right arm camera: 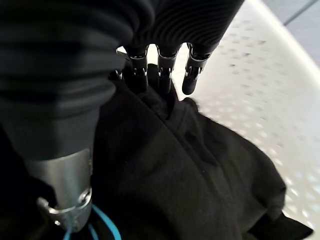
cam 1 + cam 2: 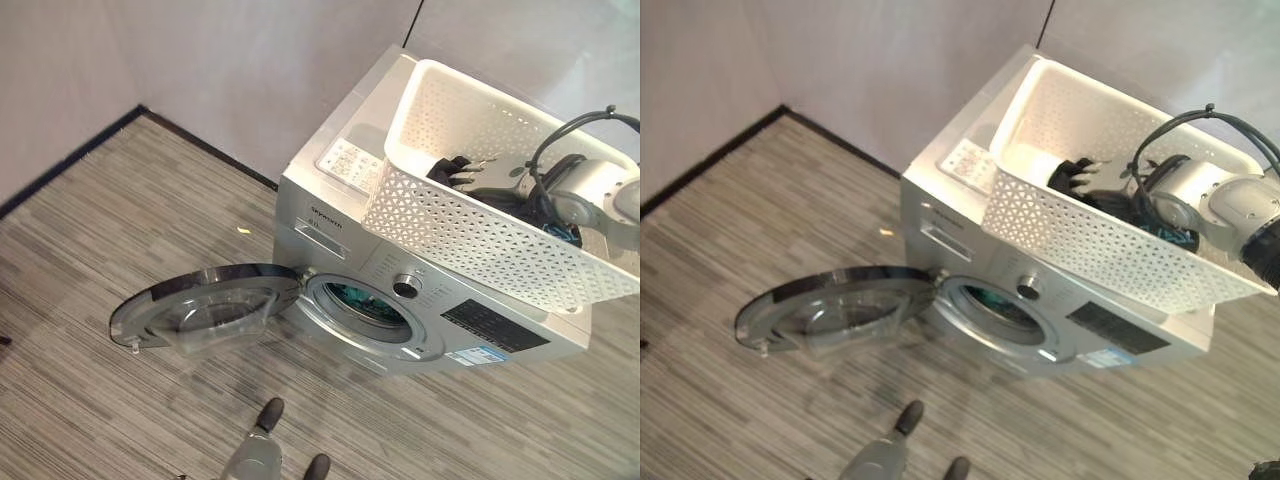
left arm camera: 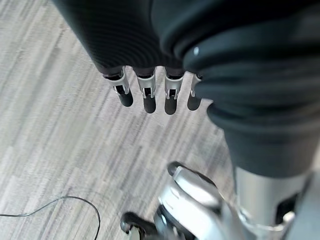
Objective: Grab the laundry basket,head to the washer,open it,put in the laundry and shut it.
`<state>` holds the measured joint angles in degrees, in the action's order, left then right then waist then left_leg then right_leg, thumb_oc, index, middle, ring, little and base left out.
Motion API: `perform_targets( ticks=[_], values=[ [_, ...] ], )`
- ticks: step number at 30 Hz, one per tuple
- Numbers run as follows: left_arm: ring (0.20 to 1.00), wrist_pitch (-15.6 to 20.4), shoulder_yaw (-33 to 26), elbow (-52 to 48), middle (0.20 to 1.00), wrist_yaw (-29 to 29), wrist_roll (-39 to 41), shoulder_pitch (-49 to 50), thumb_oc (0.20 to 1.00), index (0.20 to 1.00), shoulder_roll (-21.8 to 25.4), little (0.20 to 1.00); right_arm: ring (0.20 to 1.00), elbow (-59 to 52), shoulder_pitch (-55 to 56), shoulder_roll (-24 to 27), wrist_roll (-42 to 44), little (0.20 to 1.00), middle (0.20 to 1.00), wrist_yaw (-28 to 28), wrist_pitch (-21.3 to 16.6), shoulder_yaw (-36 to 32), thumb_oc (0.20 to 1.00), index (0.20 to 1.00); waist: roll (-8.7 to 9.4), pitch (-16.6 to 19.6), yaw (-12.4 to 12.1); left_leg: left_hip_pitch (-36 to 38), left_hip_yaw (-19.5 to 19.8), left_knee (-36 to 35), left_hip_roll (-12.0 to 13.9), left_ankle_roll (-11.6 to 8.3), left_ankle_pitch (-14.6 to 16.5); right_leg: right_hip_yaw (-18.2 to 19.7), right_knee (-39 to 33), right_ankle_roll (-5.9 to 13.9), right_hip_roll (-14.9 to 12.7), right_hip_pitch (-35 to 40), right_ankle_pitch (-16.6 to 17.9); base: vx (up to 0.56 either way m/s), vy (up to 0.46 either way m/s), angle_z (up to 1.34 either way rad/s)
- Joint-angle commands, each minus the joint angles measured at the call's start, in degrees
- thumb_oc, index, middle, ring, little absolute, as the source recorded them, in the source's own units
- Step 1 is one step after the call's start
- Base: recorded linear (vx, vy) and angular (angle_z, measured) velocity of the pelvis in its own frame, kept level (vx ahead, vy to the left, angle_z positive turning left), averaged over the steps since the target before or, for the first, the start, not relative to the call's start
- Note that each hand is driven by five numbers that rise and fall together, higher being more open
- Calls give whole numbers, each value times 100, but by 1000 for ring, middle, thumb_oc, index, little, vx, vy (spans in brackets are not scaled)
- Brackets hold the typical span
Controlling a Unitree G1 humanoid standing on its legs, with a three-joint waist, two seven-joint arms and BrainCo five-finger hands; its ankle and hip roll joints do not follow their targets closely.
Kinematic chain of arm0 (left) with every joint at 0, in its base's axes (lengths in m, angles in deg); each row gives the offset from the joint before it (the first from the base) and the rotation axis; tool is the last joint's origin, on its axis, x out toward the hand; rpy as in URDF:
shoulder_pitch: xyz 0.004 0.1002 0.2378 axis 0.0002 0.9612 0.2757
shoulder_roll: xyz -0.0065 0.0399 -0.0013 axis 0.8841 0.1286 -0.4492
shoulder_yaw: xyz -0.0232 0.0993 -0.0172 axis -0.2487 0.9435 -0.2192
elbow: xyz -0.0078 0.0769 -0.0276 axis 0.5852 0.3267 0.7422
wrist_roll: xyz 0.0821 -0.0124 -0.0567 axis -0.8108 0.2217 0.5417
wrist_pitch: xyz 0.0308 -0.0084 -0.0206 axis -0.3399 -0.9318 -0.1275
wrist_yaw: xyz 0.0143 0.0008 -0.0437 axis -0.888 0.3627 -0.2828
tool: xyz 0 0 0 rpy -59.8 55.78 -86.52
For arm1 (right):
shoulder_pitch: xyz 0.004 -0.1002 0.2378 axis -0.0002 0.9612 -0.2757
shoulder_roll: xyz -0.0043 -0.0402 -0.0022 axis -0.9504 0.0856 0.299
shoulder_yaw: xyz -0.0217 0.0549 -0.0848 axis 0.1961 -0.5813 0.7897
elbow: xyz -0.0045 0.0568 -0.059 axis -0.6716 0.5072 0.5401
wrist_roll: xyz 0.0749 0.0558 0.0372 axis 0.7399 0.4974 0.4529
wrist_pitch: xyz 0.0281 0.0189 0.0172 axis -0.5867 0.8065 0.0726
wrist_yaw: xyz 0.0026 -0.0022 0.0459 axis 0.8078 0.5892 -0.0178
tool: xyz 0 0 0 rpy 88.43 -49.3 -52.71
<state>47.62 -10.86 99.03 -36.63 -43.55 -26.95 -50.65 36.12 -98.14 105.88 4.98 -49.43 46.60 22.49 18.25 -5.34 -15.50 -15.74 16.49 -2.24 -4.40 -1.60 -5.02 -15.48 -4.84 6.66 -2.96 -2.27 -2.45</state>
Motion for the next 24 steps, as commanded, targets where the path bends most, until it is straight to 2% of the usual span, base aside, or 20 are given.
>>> perform_targets(
  ticks=[1,6,11,24],
  values=[
    [1000,-30,-382,148,1000,-1,188,-12,1000,1000,218,1000,1000,410,-99,209,324,1000,1000,-256,105,25,1000,1000,24,34,-287,291,134,-136,276,-60,192,-63,136,454,-840,-91,668,57,11,20],
    [1000,-61,-469,168,1000,3,145,-21,1000,1000,203,1000,1000,667,198,80,249,1000,1000,-435,173,-26,1000,1000,-113,20,-309,294,140,-146,273,-62,198,-85,149,433,-824,-107,626,14,3,1],
    [1000,-102,-296,167,1000,18,103,-71,1000,1000,43,1000,1000,972,217,-78,-108,1000,1000,-424,272,-115,1000,1000,-200,5,-293,304,111,-131,288,-54,213,-65,149,415,-819,-130,615,4,0,-1],
    [1000,-166,-110,209,1000,-4,121,-193,1000,1000,-37,1000,1000,1273,270,-69,-654,1000,1000,-292,472,-324,1000,1000,-326,47,-146,308,51,-140,322,-55,218,6,112,401,-805,-160,631,2,-6,-3]
  ],
)
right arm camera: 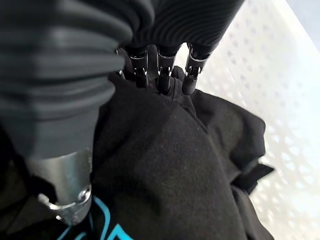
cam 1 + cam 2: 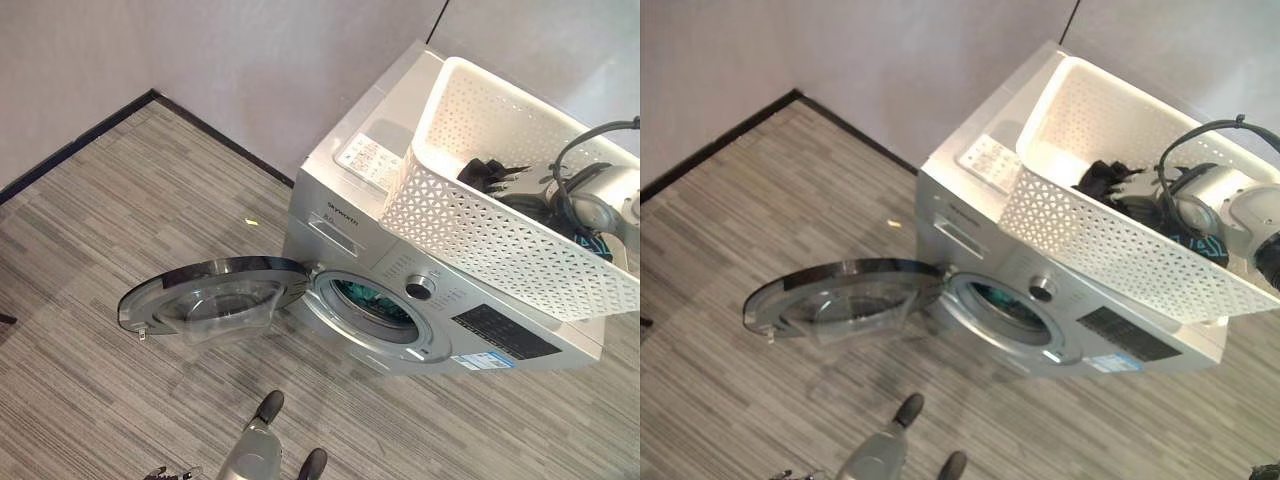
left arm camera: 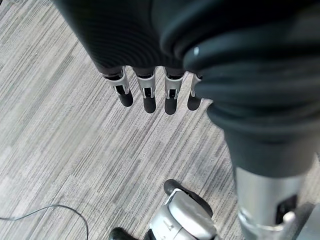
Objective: Grab the laundry basket,head to the washer,open it,put in the laundry and shut it.
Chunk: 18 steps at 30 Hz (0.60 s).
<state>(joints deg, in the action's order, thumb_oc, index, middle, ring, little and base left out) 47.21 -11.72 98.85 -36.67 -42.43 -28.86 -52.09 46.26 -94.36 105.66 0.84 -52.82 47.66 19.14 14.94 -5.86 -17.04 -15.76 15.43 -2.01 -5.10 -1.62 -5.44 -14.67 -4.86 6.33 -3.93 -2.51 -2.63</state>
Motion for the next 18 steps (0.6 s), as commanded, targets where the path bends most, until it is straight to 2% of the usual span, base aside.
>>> perform_targets(
  ticks=[1,10,11,12,13,18],
  values=[
    [1000,-129,-12,225,1000,3,6,-3,1000,1000,96,1000,1000,274,-77,-38,-264,1000,1000,63,364,-13,1000,1000,-4,100,18,307,150,-164,392,-51,261,-76,113,433,-709,-133,645,0,0,0],
    [1000,-144,41,254,1000,13,-40,6,1000,1000,20,1000,1000,669,790,-163,-532,1000,1000,2,345,-460,1000,1000,-160,127,31,302,173,-171,355,-22,266,-98,96,443,-747,-122,642,0,0,0],
    [1000,-142,34,247,1000,11,-27,19,1000,1000,45,1000,567,747,854,-221,-576,567,567,-19,349,-483,567,567,-166,139,8,300,175,-166,348,-17,272,-98,95,448,-754,-125,648,0,0,0],
    [1000,-147,26,247,1000,17,-27,24,1000,1000,49,1000,250,765,862,-267,-592,250,250,-67,352,-507,250,250,-171,147,-3,298,173,-165,347,-15,275,-97,89,450,-763,-122,653,0,0,0],
    [1000,-150,18,249,1000,6,-30,31,1000,1000,56,1000,200,765,857,-297,-592,200,200,-84,366,-533,200,200,-181,153,-10,295,171,-165,347,-12,276,-98,85,452,-769,-119,655,0,0,0],
    [1000,-177,-26,309,1000,20,-52,94,1000,1000,37,1000,200,655,777,-392,-528,200,200,-90,407,-651,200,200,-205,193,-21,321,196,-168,329,-5,280,-126,88,455,-781,-73,647,0,0,0]
  ],
)
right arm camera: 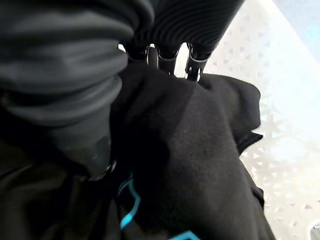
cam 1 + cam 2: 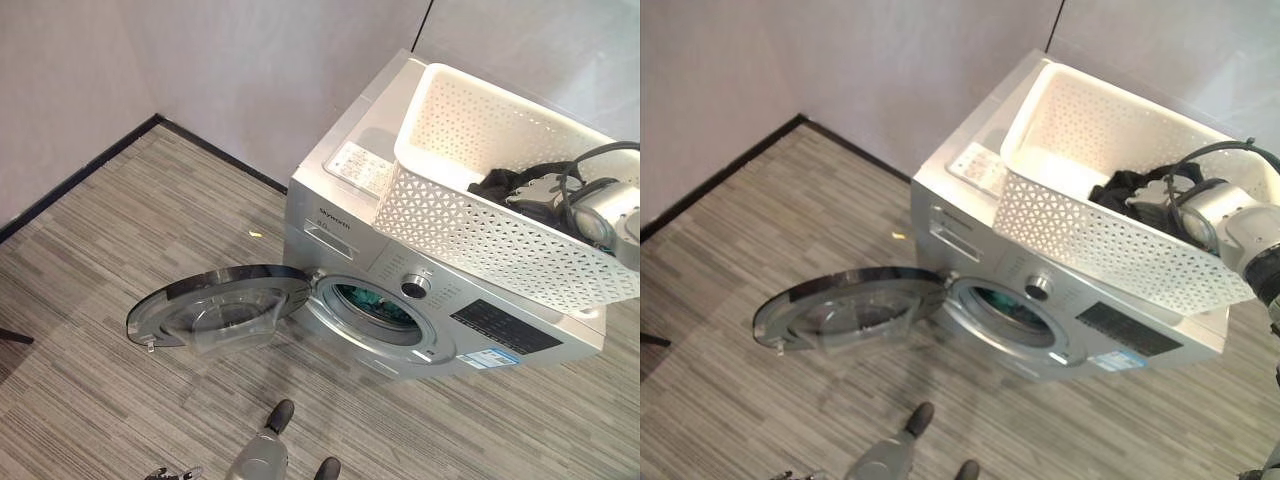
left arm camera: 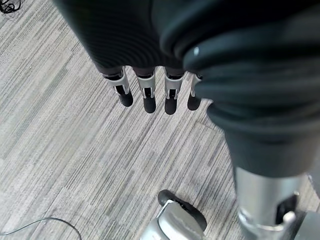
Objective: Grab the laundry basket,head to the washer,open it,put in the laundry and shut it.
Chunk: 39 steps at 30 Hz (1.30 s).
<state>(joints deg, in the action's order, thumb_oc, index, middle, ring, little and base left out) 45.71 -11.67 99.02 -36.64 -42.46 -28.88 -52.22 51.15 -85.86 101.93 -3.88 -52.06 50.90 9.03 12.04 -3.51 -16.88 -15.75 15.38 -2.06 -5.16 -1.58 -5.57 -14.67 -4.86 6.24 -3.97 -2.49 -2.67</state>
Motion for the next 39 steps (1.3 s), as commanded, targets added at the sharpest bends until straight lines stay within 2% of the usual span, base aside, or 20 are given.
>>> perform_targets(
  ticks=[1,4,8,9,11,12,14,15,16,17,18,21,22,26,27,30,32,35,37,39],
  values=[
    [1000,-29,-43,302,1000,18,-44,123,1000,1000,27,1000,200,121,-64,-2,-27,200,200,-94,95,289,200,200,77,-25,-22,328,197,-162,335,-10,296,-137,95,467,-782,-64,649,0,0,0],
    [1000,-26,-90,323,1000,19,-24,168,1000,1000,-16,1000,200,149,9,60,-10,200,200,147,194,10,200,200,62,6,8,350,185,-160,326,-6,299,-130,106,474,-784,-44,647,0,0,0],
    [1000,20,-127,380,1000,-62,49,231,1000,1000,-75,1000,200,489,92,4,270,200,200,917,517,-923,200,200,31,50,60,404,165,-136,322,3,317,-120,145,468,-779,-8,624,0,0,0],
    [1000,25,-118,392,1000,-96,73,218,1000,1000,-81,1000,200,851,87,-62,551,200,200,1140,653,-1302,200,200,9,45,53,445,160,-135,339,-1,331,-112,164,458,-767,22,602,0,0,0],
    [1000,47,-81,383,1000,-114,91,215,1000,1000,-82,1000,200,1183,144,-96,605,200,200,1242,697,-1474,200,200,22,70,55,423,165,-121,329,3,319,-131,163,463,-776,10,612,0,0,0],
    [1000,99,52,340,1000,-139,72,197,1000,1000,-100,1000,200,2133,283,-179,838,200,200,1549,731,-1785,200,200,15,110,37,432,190,-120,327,-1,325,-165,153,459,-774,44,600,0,0,0],
    [1000,136,197,281,1000,-169,28,171,1000,1000,-82,1000,200,2939,139,-187,1074,200,200,1719,810,-1925,200,200,28,153,-19,437,236,-105,315,-16,331,-215,142,460,-773,82,587,14,-17,10],
    [1000,136,196,281,1000,-169,29,170,1000,1000,-84,1000,200,2950,128,-191,1077,200,200,1723,805,-1914,200,200,26,153,-15,436,238,-103,314,-16,333,-217,141,460,-773,83,586,2,-14,16],
    [1000,151,256,264,1000,-204,31,119,1000,1000,-50,1000,200,3099,-27,-93,1836,200,200,1853,799,-2299,200,200,38,200,-19,444,249,-101,321,-27,328,-245,135,460,-770,109,576,4,-32,12],
    [1000,157,211,252,1000,-237,89,122,1000,1000,-102,1000,200,2945,324,-54,2999,200,200,2082,808,-3204,200,200,-3,245,37,497,232,-116,354,-33,339,-222,138,451,-745,146,550,13,-26,7],
    [1000,157,190,284,1000,-285,81,134,1000,1000,-75,1000,200,2650,365,-52,3405,200,200,2235,809,-3656,200,200,18,314,86,525,201,-118,354,-22,340,-197,127,449,-735,165,544,0,0,0],
    [1000,148,226,306,1000,-311,51,167,1000,1000,-110,1000,200,2747,267,-86,3732,200,200,2347,749,-3839,200,200,18,377,112,560,195,-103,366,-19,362,-199,132,435,-723,196,518,4,-4,-2],
    [1000,156,224,332,1000,-354,47,172,1000,1000,-156,1000,200,2828,400,-166,4322,200,200,2489,670,-4269,200,200,3,438,137,609,190,-100,378,-20,387,-207,130,425,-705,243,491,0,0,0],
    [1000,132,315,346,1000,-401,36,178,1000,1000,-205,1000,200,3322,196,-332,5407,200,200,2395,500,-4570,200,200,34,555,133,716,169,-106,397,-35,416,-226,103,400,-666,355,448,0,0,0],
    [1000,123,361,361,1000,-433,64,185,1000,1000,-230,1000,200,3467,-7,-438,6111,200,200,2435,439,-4747,200,200,33,612,129,752,151,-107,408,-41,429,-237,89,396,-651,382,437,0,0,0],
    [1000,101,389,371,1000,-447,74,219,1000,1000,-248,1000,200,3634,-300,-551,6469,200,200,2320,414,-4669,200,200,34,667,128,788,129,-108,418,-46,441,-221,75,390,-649,414,437,0,0,0],
    [1000,61,448,402,1000,-472,82,248,1000,1000,-283,1000,200,3733,-637,-799,7063,200,200,2348,356,-4727,200,200,16,746,120,830,89,-117,426,-51,448,-192,51,387,-647,445,443,-20,9,-4],
    [1000,37,538,455,1000,-558,187,263,1000,1000,-383,1000,200,3161,-1041,-1464,8297,200,200,2582,-60,-5032,200,200,-67,863,147,913,-18,-134,437,-43,457,-118,44,380,-640,466,460,-34,25,-16],
    [1000,55,619,433,1000,-607,255,257,1000,1000,-449,1000,200,2628,-1165,-1792,8635,200,200,2746,-343,-5180,200,200,-114,893,178,939,-34,-134,433,-32,456,-81,58,368,-640,463,459,-43,23,-11],
    [1000,65,713,430,1000,-721,385,212,1000,1000,-582,1000,200,1479,-1243,-2311,8745,200,200,3238,-919,-5479,200,200,-209,960,269,989,-86,-154,432,-12,443,-11,65,359,-648,472,472,-75,25,-4]
  ],
)
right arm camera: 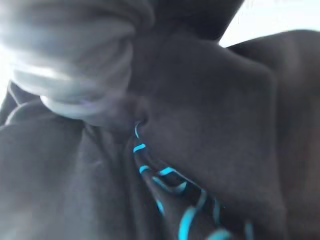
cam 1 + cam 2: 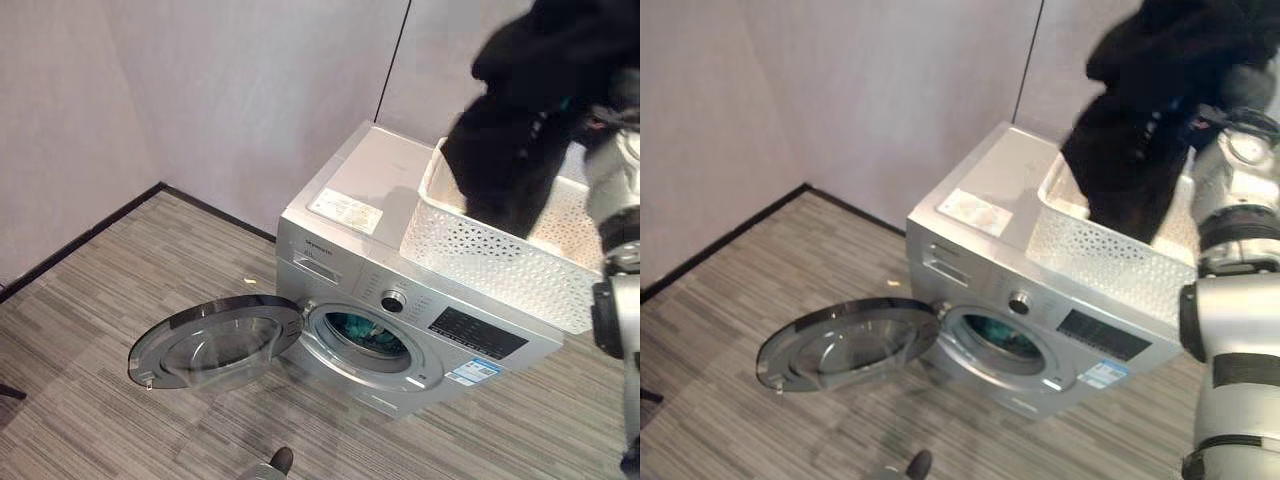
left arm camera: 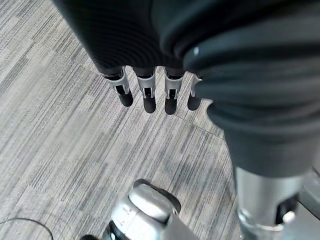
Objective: Grab the laundry basket,head to the washer,open it,put in the laundry and shut it.
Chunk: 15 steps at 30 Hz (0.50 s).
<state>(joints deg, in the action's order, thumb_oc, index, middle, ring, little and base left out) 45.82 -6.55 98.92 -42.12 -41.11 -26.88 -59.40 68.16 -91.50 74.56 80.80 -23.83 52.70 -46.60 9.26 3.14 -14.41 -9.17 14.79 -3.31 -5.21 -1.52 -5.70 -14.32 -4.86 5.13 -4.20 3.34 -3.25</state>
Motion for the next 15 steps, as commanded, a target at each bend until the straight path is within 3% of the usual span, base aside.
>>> perform_targets(
  ticks=[1,4,8,15],
  values=[
    [1000,67,237,443,1000,-235,277,11,1000,1000,88,1000,200,-843,-653,243,329,200,200,550,-1350,-23,200,200,35,328,61,344,-43,-51,442,-17,447,-28,45,466,-634,-108,543,-67,20,-3],
    [1000,59,267,462,1000,-277,317,20,1000,1000,55,1000,200,-1393,-685,22,671,200,200,605,-1700,-144,200,200,3,371,96,357,-84,-55,453,-26,439,-10,36,455,-643,-117,560,-27,3,0],
    [1000,-3,170,528,1000,-349,348,84,1000,1000,14,1000,200,-2624,-641,-262,461,200,200,913,-2171,-300,200,200,-60,425,193,421,-181,-65,489,-25,453,102,22,440,-640,-116,584,-16,-11,-11],
    [1000,-65,90,593,1000,-396,271,143,1000,1000,-47,1000,200,-3368,-619,-16,111,200,200,1382,-2593,-599,200,200,-91,483,281,499,-201,-82,533,-56,467,139,21,420,-605,-79,553,1,-20,-12]
  ],
)
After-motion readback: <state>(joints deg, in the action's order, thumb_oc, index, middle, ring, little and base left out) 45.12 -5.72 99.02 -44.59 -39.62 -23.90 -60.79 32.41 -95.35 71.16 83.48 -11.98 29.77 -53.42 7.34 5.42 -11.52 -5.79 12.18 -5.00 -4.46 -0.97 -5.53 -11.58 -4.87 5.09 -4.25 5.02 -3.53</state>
